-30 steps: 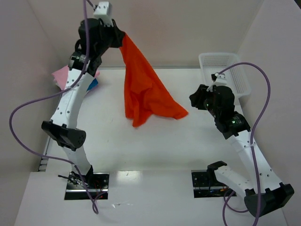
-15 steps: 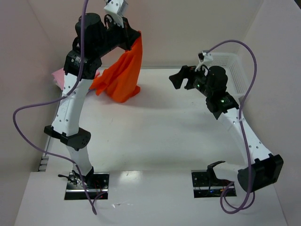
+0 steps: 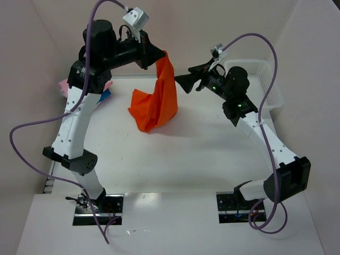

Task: Fold and stack the t-shirts
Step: Flatten out the tshirt

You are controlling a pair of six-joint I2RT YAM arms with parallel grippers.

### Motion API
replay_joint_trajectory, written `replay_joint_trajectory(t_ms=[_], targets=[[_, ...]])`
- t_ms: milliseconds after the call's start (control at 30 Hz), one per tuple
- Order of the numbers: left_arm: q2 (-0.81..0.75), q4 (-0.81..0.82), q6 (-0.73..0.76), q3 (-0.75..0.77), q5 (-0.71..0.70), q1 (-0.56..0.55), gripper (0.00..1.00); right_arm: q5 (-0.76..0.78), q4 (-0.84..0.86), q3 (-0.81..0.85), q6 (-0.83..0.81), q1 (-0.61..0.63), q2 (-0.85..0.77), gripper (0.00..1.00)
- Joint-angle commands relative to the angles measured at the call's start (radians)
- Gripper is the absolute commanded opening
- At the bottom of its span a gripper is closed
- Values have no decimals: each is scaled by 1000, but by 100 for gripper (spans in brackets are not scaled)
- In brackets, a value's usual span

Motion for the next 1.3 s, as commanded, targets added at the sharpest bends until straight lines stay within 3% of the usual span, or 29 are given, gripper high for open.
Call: replay_joint_trajectory(t_ms=[0,233,500,800,933,1133,1267], targets=[[-99,79,-20,-1,118,0,0,-31,98,7,-15,38,12,100],[-171,147,-80,-63,204,0,0,-36,141,-64,7,39,21,100],[-171,207,-132,-170,247,20,0,-16,173,-160,54,152,12,100],[-171,196,-114,-236,219,40,0,150,97,-323,91,201,-250,100],[-180,196,-105,-279,219,58,0,213,21,-319,67,201,-356,100],[-180,243,-123,-303,305,67,0,110,106,-331,154,215,-293,100],[-171,269,-133,-304,398,67,0,156,107,-352,127,262,-200,100]])
